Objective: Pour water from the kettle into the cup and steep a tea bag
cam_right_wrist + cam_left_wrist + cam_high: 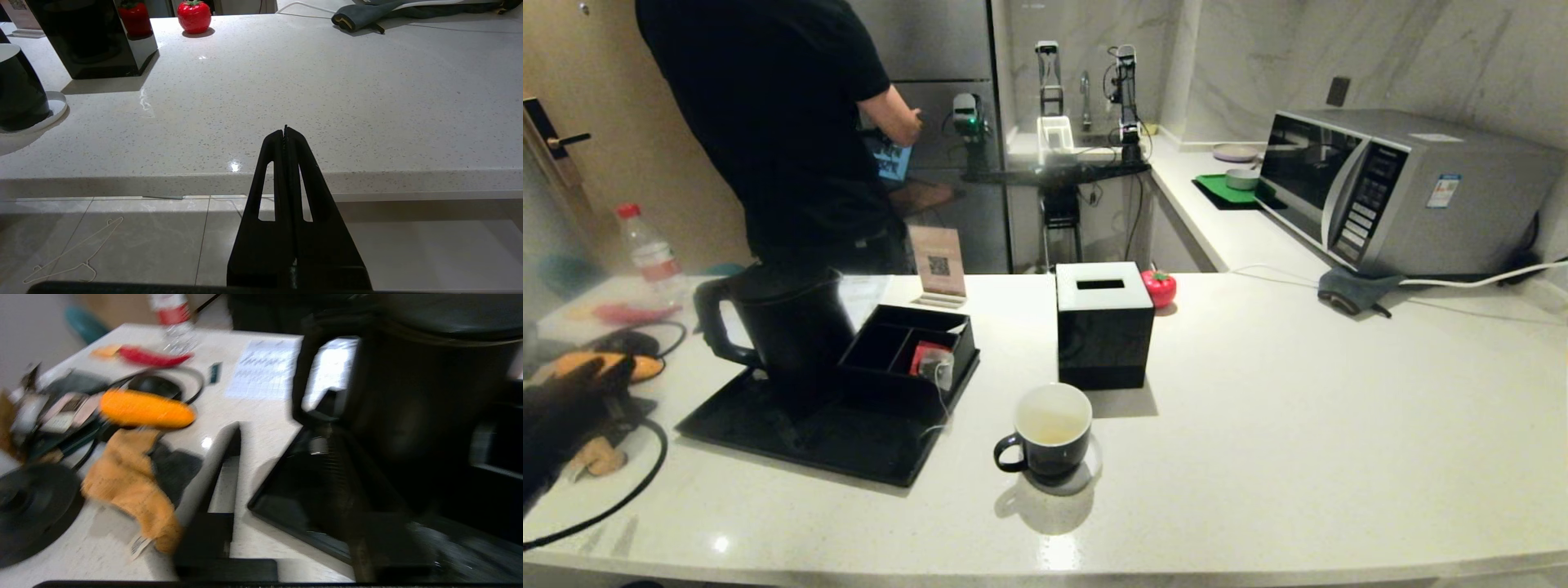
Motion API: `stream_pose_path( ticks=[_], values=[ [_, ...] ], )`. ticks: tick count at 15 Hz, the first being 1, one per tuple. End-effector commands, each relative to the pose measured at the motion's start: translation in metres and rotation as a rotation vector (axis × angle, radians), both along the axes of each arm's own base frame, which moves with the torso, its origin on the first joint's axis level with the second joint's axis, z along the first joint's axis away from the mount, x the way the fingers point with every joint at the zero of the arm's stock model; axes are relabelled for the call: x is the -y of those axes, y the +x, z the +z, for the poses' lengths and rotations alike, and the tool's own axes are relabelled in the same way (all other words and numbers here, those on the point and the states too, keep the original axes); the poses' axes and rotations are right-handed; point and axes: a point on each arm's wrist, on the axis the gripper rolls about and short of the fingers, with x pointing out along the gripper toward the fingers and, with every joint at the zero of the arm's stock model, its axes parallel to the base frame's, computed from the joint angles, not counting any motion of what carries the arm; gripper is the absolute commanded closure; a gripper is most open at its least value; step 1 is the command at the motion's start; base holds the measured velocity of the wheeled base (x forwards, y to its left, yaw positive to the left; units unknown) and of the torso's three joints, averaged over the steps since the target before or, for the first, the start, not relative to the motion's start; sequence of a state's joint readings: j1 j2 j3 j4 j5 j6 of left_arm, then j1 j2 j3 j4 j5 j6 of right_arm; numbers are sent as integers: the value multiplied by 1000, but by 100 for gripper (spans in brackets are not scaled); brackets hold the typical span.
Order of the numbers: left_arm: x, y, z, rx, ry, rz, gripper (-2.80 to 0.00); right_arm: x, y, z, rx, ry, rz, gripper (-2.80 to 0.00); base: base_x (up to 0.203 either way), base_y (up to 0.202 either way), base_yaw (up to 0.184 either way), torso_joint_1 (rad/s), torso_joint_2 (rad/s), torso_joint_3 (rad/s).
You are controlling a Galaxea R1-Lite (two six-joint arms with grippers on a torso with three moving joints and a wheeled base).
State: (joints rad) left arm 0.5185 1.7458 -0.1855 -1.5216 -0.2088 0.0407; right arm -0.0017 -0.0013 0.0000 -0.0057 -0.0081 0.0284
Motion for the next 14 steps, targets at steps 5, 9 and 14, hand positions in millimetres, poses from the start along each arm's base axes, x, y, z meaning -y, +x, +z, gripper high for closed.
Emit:
stream_pose_path(
  ticks=[5,9,14],
  values=[
    [29,-11,29,136,75,-259,0,0,0,0,-1,1,-1,0,0,0,0,0,0,0],
    [55,-4,35,162,79,-477,0,0,0,0,-1,1,1,0,0,0,0,0,0,0],
    [103,-2,48,104,11,-718,0,0,0,0,-1,1,1,0,0,0,0,0,0,0]
  ],
)
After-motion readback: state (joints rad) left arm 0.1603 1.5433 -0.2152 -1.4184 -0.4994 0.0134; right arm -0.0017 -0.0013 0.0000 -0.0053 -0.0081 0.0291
